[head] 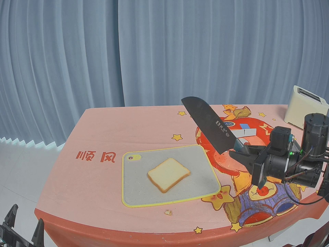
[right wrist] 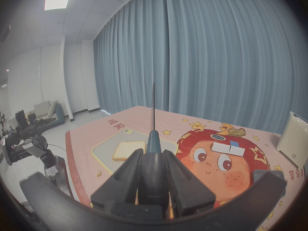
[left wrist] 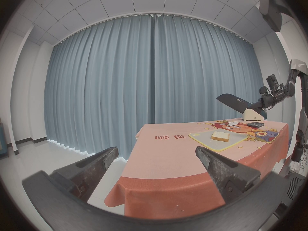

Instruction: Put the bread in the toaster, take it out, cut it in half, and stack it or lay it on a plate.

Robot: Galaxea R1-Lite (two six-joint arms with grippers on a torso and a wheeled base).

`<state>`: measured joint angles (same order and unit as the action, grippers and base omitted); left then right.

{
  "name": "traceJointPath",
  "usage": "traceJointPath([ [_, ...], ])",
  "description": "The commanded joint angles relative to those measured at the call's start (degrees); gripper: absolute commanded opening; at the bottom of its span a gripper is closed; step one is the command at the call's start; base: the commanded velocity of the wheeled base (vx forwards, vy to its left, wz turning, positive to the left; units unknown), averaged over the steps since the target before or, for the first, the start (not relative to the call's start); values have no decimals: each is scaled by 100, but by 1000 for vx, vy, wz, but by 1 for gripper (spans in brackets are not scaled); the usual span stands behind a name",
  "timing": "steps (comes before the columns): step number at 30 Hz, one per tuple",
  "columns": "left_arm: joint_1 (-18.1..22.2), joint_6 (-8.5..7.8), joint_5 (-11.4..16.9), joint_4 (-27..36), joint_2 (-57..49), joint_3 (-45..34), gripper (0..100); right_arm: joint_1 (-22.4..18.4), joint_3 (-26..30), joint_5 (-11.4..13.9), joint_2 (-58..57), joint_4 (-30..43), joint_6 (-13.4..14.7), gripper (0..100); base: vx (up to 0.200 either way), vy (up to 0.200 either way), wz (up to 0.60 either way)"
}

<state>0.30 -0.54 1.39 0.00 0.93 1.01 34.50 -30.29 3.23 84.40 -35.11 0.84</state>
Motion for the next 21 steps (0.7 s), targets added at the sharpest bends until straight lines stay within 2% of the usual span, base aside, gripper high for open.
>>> traceJointPath([
  [1, 5, 1, 2, 0, -31, -101, 100, 373, -407, -42, 112, 373, -23, 0, 0, 0, 0],
  [6, 5, 1, 2, 0, -31, -101, 100, 822, -530, -235, 314, 725, -23, 0, 0, 0, 0],
  [12, 5, 1, 2, 0, -31, -101, 100, 1217, -557, -675, 446, 751, -75, 0, 0, 0, 0],
  [17, -4, 1, 2, 0, -31, -101, 100, 1305, -636, -973, 780, 707, -110, 0, 0, 0, 0],
  [21, 5, 1, 2, 0, -31, -101, 100, 1331, -688, -1009, 824, 707, -58, 0, 0, 0, 0],
])
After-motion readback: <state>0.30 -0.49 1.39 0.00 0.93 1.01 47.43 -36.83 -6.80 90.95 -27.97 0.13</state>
